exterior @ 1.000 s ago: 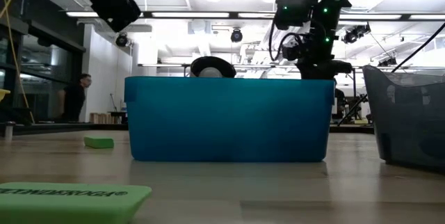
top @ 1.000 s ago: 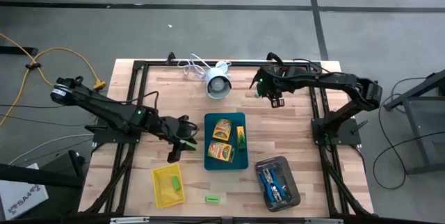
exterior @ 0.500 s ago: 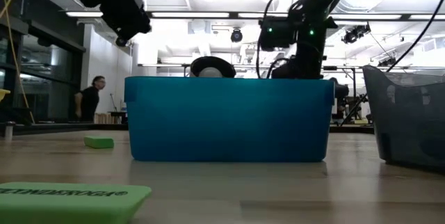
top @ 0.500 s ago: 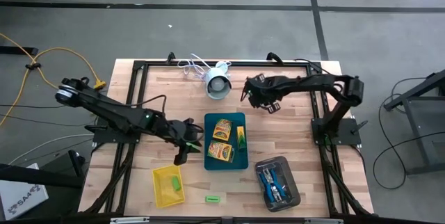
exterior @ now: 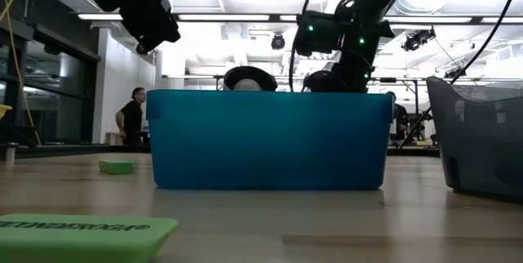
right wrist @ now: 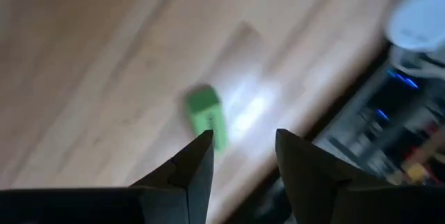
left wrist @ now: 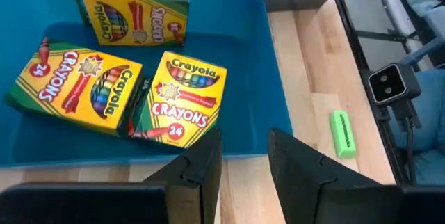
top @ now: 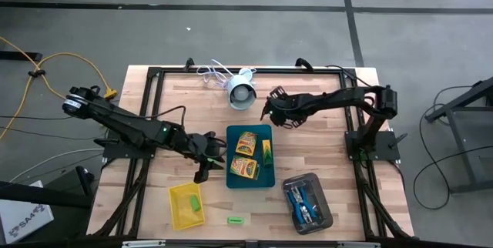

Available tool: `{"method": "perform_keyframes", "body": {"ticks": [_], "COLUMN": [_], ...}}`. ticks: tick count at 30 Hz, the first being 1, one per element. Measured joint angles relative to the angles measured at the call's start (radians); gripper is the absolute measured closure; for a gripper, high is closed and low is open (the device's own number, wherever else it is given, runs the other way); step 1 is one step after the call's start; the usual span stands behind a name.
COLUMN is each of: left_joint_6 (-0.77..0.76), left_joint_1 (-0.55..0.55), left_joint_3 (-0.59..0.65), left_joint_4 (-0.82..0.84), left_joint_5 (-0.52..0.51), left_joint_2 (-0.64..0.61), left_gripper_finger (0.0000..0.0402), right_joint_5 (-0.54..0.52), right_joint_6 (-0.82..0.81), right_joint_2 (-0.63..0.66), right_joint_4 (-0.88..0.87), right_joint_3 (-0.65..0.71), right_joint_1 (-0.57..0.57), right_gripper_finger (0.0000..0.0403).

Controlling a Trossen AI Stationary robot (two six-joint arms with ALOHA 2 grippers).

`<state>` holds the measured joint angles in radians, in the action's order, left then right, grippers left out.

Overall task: Pick & Place School Supplies
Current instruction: Put the green eraser into the yellow bin

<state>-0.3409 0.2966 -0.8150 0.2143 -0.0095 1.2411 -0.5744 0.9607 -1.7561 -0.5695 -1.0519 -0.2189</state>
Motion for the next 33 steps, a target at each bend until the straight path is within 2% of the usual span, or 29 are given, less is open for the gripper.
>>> {"method": "perform_keyframes", "body": {"ticks": [5, 9, 12, 14, 17, 19, 26, 33], "left_joint_6": [0.0, 0.0, 0.0, 0.0, 0.0, -0.001, -0.011, -0.009], "left_joint_1": [0.0, 0.0, 0.0, 0.0, 0.0, 0.0, 0.0, 0.0], "left_joint_3": [0.0, 0.0, 0.0, 0.0, 0.0, 0.0, 0.0, 0.0], "left_joint_4": [-0.008, -0.008, -0.008, -0.014, -0.017, -0.022, -0.021, -0.021], "left_joint_5": [0.02, 0.021, 0.021, 0.022, 0.039, 0.048, 0.048, 0.047], "left_joint_2": [0.0, 0.0, 0.0, 0.0, 0.0, 0.0, 0.0, 0.0], "left_gripper_finger": [0.0289, 0.0289, 0.0289, 0.0289, 0.0289, 0.0289, 0.0289, 0.0289], "right_joint_5": [-0.096, -0.108, -0.093, -0.036, 0.148, 0.229, 0.249, 0.422], "right_joint_6": [-0.128, -0.242, -0.259, -0.284, -0.262, -0.239, -0.08, -0.066], "right_joint_2": [0.007, 0.016, 0.019, 0.021, 0.026, 0.025, 0.025, 0.025], "right_joint_4": [0.032, 0.052, 0.049, 0.017, -0.042, -0.074, -0.108, -0.193], "right_joint_3": [0.0, 0.0, -0.001, -0.001, -0.001, 0.0, -0.018, -0.147], "right_joint_1": [0.056, 0.097, 0.11, 0.105, 0.075, 0.048, -0.05, -0.155], "right_gripper_finger": [0.0257, 0.0257, 0.0257, 0.0257, 0.0257, 0.0257, 0.0257, 0.0257]}}
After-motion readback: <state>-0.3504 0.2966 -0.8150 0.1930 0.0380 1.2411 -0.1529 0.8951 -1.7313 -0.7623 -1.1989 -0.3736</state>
